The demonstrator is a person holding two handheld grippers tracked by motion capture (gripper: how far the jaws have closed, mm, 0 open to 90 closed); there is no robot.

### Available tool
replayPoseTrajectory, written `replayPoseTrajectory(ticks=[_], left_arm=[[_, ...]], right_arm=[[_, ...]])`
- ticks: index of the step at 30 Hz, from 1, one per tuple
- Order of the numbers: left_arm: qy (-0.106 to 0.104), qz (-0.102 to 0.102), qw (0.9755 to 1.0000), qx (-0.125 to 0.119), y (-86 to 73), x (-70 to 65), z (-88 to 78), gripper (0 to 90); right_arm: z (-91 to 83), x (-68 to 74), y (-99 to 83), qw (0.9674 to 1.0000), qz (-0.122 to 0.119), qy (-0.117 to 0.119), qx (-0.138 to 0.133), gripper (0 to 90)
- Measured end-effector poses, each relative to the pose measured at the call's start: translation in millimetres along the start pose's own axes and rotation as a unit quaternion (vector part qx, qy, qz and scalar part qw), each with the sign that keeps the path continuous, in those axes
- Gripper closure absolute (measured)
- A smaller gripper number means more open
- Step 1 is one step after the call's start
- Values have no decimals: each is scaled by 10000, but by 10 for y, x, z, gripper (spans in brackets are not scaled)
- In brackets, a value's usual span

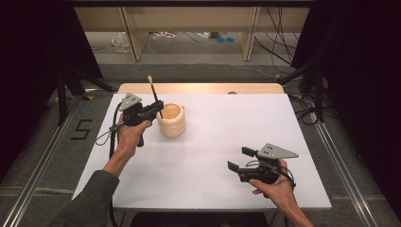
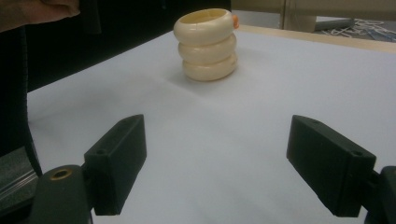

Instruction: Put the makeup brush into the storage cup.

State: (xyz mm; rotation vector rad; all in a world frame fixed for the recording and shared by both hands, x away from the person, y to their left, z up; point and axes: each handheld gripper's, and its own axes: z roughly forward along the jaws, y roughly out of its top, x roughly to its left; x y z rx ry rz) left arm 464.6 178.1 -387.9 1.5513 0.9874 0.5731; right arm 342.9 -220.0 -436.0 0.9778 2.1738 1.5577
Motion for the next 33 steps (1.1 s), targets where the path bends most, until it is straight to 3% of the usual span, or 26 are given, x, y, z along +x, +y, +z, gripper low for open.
replayPoseTrajectory(ticks=[7,10,11,12,16,23,33], left_arm=[[92,-112,9999,-5,-39,50,105,837],[118,-75,9999,-10,-34,64,129,837],[133,-107,9999,-11,-32,68,137,837],[146,-93,9998,5,-31,75,140,837],[201,-80,9998,-12,-4,94,173,836],[185,-54,9998,-9,30,49,263,837],[278,-65,9996,83,-50,47,402,837]], right_arm=[[25,12,-16,9999,133,97,-17,209],[34,1,-20,9999,7,48,-90,210],[11,4,-14,10000,-5,-12,56,210],[38,5,-22,10000,6,56,-69,210],[37,8,-25,9999,45,103,-15,210],[28,15,-28,9998,86,99,153,211],[50,8,-38,9998,55,162,49,212]])
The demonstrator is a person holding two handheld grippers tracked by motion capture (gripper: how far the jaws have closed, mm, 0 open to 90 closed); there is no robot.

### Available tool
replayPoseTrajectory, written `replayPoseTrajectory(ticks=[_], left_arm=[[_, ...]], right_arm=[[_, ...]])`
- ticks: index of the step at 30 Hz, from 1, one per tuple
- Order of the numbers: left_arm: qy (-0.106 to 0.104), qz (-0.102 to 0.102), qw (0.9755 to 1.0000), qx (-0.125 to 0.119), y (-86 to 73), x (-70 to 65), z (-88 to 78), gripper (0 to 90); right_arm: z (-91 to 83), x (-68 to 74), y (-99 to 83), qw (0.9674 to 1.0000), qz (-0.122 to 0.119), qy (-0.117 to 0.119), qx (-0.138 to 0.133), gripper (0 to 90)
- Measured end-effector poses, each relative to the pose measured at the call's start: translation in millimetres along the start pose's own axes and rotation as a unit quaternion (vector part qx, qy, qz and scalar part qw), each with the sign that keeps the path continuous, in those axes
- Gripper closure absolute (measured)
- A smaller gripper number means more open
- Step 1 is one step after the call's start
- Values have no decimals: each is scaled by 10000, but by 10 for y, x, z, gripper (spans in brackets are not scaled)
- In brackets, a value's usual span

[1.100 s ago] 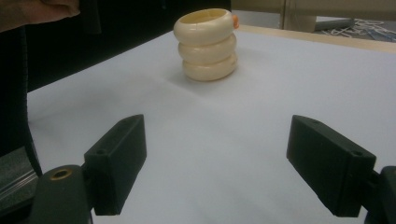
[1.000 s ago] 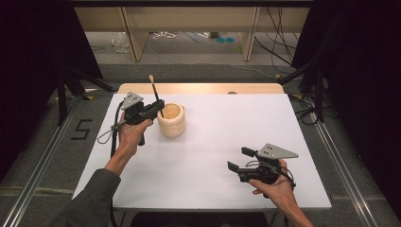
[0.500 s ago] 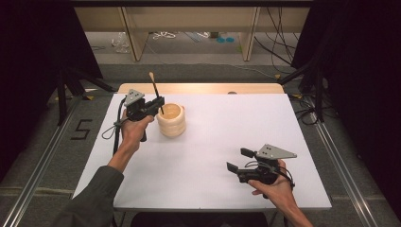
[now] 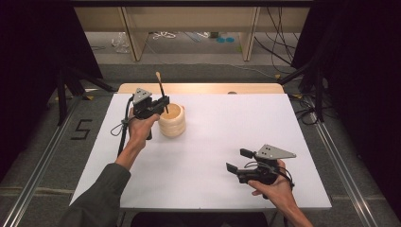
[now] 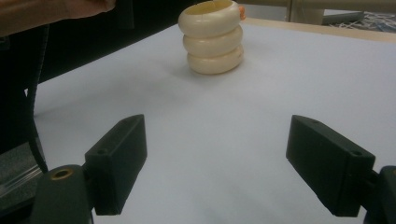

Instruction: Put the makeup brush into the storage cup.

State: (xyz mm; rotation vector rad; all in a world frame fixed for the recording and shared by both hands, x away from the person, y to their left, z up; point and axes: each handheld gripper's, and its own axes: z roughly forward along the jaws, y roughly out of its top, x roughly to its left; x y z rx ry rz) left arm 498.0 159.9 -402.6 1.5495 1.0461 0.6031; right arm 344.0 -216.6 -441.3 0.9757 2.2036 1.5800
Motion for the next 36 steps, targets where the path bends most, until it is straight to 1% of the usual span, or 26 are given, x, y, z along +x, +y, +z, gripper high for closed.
replayPoseTrajectory(ticks=[7,9,10,11,13,14,15,16,17,19,20,21,22,23,30,36], left_arm=[[14,24,10000,22,-56,-11,65,836],[9,29,10000,9,-60,-18,73,836],[-3,47,10000,4,-65,-17,80,836],[6,54,10000,11,-71,-15,86,836],[35,26,10000,29,-90,-8,94,835],[40,1,10000,18,-99,-3,98,836],[61,0,10000,38,-113,3,102,836],[80,-14,10000,40,-130,9,108,836],[96,-15,9999,62,-150,22,111,836],[124,-55,9999,81,-193,43,117,836],[128,-92,9998,89,-214,48,119,835],[122,-79,9998,95,-230,57,119,835],[138,-81,9998,109,-244,61,117,835],[138,-95,9998,97,-249,61,118,836],[97,-78,9999,93,-262,52,121,835],[105,-57,9998,129,-302,46,127,834]], right_arm=[[7,-3,-6,10000,-36,8,-8,214],[9,8,-10,9999,62,78,47,214],[8,10,-10,9999,72,79,55,215],[-6,9,-6,9999,22,-3,112,215],[3,11,-6,9999,80,99,77,216],[2,11,-7,9999,65,69,91,217],[-20,6,1,9998,-6,-15,215,217],[-21,7,0,9997,8,-12,235,217],[-16,2,-1,9998,-53,-41,182,217],[-14,0,-2,9998,-66,-31,176,217],[17,-1,-12,10000,-46,58,4,218],[-6,1,-5,9999,-52,-3,136,217],[-15,2,-2,9998,-60,-28,184,217],[15,-2,-12,10000,-43,65,26,218],[24,2,-15,10000,-40,71,47,217],[23,0,-16,9999,-59,71,43,217]])
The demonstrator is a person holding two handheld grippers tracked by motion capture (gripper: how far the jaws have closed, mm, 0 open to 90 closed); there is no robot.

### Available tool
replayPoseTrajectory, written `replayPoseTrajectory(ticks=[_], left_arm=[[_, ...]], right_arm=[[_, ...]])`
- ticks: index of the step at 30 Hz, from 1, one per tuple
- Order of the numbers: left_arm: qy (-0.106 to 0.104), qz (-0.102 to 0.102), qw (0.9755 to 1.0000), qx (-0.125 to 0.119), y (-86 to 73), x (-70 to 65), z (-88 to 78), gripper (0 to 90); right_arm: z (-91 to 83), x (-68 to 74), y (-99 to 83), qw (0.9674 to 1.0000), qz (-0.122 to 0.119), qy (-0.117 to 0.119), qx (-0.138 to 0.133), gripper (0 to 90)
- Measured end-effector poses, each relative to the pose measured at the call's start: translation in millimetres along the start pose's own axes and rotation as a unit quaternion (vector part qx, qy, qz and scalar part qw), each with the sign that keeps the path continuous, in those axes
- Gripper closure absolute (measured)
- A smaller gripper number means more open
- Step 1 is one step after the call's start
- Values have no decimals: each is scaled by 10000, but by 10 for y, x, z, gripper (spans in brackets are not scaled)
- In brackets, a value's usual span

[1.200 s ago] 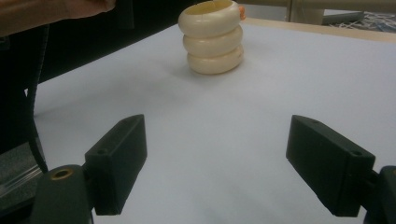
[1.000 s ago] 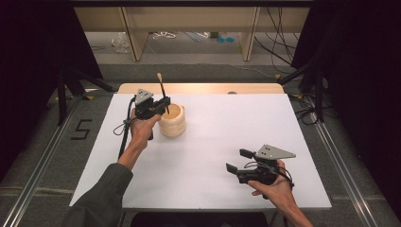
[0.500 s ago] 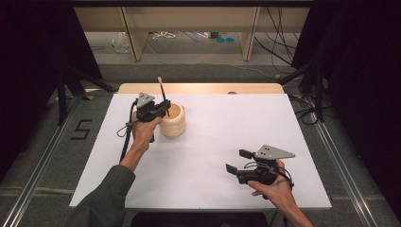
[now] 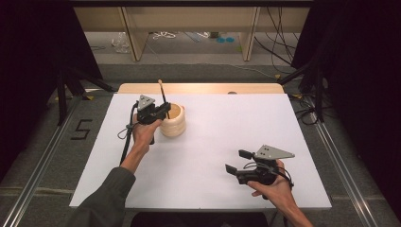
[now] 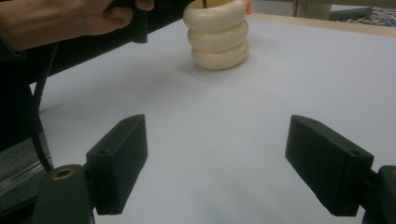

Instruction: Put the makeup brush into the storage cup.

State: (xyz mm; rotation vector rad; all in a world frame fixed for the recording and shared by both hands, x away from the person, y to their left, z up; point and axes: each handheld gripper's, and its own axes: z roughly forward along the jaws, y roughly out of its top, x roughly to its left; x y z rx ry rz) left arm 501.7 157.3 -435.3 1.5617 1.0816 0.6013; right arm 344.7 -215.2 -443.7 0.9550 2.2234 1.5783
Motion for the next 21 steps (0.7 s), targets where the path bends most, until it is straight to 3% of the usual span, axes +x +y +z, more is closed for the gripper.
replayPoseTrajectory(ticks=[2,8,10,12,21], left_arm=[[-12,-2,10000,24,-19,0,2,834],[8,-17,10000,45,-53,15,-8,834],[22,-6,10000,60,-54,21,-12,834],[11,-9,10000,50,-51,21,-13,833],[11,26,9999,128,-69,33,-4,830]], right_arm=[[-17,13,4,9998,105,18,164,217],[16,5,-8,10000,0,38,75,218],[17,18,-9,9998,99,101,131,218],[5,5,-3,9998,-26,20,176,218],[17,7,-7,9998,38,96,141,219]])
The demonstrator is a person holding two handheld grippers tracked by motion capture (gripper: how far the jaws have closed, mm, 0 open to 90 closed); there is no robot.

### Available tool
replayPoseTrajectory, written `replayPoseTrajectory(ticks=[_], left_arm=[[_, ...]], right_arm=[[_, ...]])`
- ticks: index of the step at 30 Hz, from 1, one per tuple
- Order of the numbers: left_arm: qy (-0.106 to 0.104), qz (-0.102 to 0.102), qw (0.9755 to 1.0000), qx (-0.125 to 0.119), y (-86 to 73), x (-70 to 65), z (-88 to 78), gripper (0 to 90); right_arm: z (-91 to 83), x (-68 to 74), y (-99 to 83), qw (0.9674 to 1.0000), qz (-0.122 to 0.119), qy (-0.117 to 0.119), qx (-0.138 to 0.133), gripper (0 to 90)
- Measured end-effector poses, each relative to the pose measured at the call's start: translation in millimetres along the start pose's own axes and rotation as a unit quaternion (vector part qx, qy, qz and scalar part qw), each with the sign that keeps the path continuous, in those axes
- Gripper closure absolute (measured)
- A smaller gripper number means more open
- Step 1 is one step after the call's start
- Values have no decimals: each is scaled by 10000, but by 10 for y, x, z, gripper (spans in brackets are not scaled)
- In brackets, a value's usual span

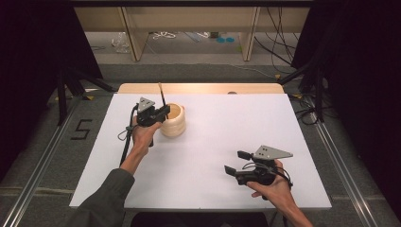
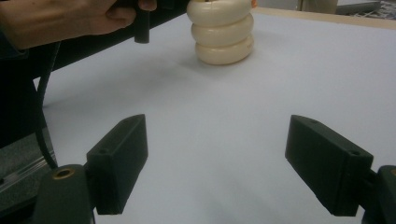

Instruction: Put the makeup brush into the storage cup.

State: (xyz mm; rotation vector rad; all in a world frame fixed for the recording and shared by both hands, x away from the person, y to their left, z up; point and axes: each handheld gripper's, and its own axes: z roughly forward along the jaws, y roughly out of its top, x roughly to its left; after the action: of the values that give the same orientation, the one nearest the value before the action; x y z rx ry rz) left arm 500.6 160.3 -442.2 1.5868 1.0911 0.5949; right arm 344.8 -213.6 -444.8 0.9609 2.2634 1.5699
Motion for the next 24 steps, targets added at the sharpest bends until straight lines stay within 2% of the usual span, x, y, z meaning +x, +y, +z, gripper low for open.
replayPoseTrajectory(ticks=[6,13,18,19,21,22,24], left_arm=[[1,25,10000,80,-20,-5,19,796],[28,57,10000,58,-2,-1,-7,726],[26,47,10000,30,28,8,-53,637],[-21,50,10000,36,31,7,-61,626],[-32,55,10000,58,36,-10,-79,599],[-36,30,10000,56,38,-12,-85,573],[-26,7,10000,57,47,-23,-110,531]], right_arm=[[5,-1,-1,10000,2,8,-2,220],[16,-7,-10,10000,-17,-5,-18,223],[10,-10,-7,10000,-15,-14,-25,220],[-7,-10,0,10000,-3,-50,57,220],[-11,-12,1,10000,-3,-42,53,220],[0,-12,-1,10000,-1,-19,-30,219],[-4,0,1,10000,95,19,-9,219]])
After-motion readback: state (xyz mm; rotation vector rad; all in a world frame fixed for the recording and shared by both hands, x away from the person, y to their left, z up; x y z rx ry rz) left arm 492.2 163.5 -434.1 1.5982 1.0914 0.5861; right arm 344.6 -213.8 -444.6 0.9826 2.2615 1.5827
